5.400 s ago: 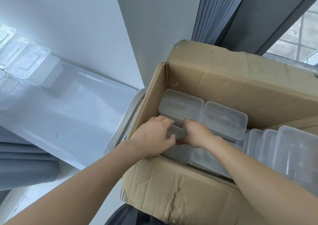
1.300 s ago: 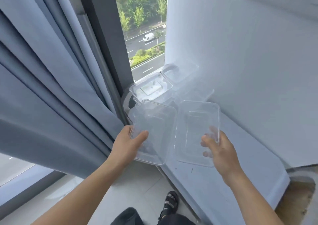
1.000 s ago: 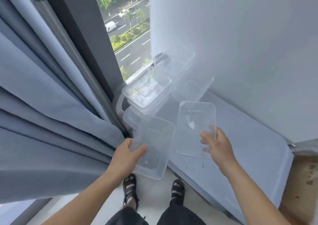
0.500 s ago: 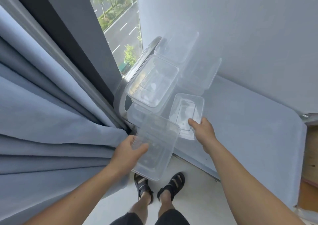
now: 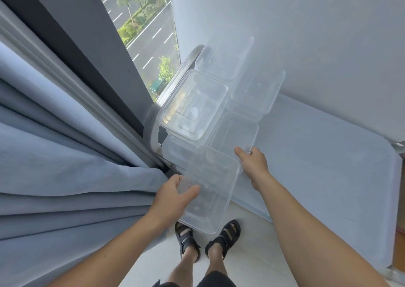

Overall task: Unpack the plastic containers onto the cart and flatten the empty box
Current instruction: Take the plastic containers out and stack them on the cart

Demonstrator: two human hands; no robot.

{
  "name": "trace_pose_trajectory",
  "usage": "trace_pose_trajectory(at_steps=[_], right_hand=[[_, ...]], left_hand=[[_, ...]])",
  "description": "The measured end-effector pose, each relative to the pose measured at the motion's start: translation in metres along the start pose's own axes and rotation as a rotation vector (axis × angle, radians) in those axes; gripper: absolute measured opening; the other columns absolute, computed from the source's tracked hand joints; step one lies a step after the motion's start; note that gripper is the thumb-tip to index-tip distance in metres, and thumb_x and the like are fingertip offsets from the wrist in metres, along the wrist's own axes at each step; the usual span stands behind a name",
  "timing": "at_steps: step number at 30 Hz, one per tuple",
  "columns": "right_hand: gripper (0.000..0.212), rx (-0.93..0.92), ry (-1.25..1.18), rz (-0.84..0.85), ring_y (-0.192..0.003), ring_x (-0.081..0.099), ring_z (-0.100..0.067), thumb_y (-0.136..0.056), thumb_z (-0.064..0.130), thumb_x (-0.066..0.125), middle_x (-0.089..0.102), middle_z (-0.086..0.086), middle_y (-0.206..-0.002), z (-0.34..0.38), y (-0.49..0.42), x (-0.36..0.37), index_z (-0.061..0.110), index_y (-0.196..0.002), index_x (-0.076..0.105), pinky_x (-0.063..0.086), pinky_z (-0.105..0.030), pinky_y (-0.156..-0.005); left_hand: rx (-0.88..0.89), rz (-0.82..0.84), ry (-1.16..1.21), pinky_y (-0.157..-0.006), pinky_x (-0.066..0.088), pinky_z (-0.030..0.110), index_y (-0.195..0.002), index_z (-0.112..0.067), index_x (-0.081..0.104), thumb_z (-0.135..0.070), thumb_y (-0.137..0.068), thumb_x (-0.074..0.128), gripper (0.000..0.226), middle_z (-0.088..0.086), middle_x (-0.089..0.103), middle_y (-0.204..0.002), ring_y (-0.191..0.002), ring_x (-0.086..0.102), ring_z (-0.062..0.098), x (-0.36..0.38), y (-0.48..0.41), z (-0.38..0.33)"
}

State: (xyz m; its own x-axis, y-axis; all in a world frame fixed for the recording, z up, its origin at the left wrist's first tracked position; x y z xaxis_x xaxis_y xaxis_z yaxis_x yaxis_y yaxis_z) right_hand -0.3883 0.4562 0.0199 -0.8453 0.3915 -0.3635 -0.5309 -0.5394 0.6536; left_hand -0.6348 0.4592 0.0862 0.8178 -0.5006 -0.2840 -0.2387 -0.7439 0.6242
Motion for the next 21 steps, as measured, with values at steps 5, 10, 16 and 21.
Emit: trace_pose_trajectory(at_steps=[5, 10, 16, 21], right_hand=[[0.038, -0.003, -0.011, -0.008, -0.089, 0.058, -0.026, -0.091, 0.044, 0.065, 0.06, -0.006, -0.102, -0.001, -0.003, 0.001, 0.008, -0.1, 0.055, 0.048, -0.04, -0.078], [0.043, -0.017, -0.06, -0.066, -0.068, 0.042, -0.013, -0.082, 0.066, 0.053, 0.044, 0.007, -0.08, 0.005, 0.012, -0.012, 0.026, -0.077, 0.039, 0.038, -0.033, -0.064], [0.047, -0.087, -0.295, -0.081, -0.094, 0.064, -0.023, -0.098, 0.061, 0.043, 0.066, -0.004, -0.111, 0.004, 0.067, -0.038, 0.02, -0.113, 0.059, 0.05, -0.041, -0.079], [0.061, -0.133, -0.282, 0.099, -0.096, 0.072, -0.02, -0.078, 0.057, 0.067, 0.071, -0.001, -0.112, 0.001, 0.102, -0.04, 0.024, -0.127, 0.055, 0.06, -0.046, -0.078]], left_hand=[[0.013, -0.004, -0.017, -0.073, 0.051, 0.024, -0.099, -0.021, 0.065, -0.031, -0.088, 0.073, 0.017, -0.002, 0.074, -0.092, -0.087, 0.069, 0.015, 0.001, 0.001, 0.0], [0.029, 0.034, 0.014, -0.064, 0.048, 0.013, -0.099, -0.02, 0.065, -0.03, -0.088, 0.072, 0.016, -0.006, 0.073, -0.091, -0.08, 0.069, 0.004, 0.009, -0.002, -0.013], [0.017, 0.112, 0.082, -0.083, 0.056, 0.034, -0.101, -0.019, 0.067, -0.052, -0.079, 0.073, 0.04, -0.003, 0.075, -0.096, -0.089, 0.071, 0.013, 0.027, -0.007, -0.033], [0.015, 0.16, 0.133, -0.095, 0.054, 0.048, -0.104, -0.02, 0.069, -0.053, -0.076, 0.07, 0.043, -0.001, 0.076, -0.1, -0.095, 0.072, 0.018, 0.044, -0.011, -0.049]])
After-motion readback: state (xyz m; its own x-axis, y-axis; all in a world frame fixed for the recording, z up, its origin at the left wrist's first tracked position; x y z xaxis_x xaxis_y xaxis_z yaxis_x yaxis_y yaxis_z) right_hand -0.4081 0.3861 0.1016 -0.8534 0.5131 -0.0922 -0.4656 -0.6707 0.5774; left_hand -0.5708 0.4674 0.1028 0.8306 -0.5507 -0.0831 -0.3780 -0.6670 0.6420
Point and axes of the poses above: each hand's wrist, its own y-axis away from the middle knuckle, its own x-axis out of the palm, z = x × y, the point moved 3 cm from there along -y, towards the middle knuckle
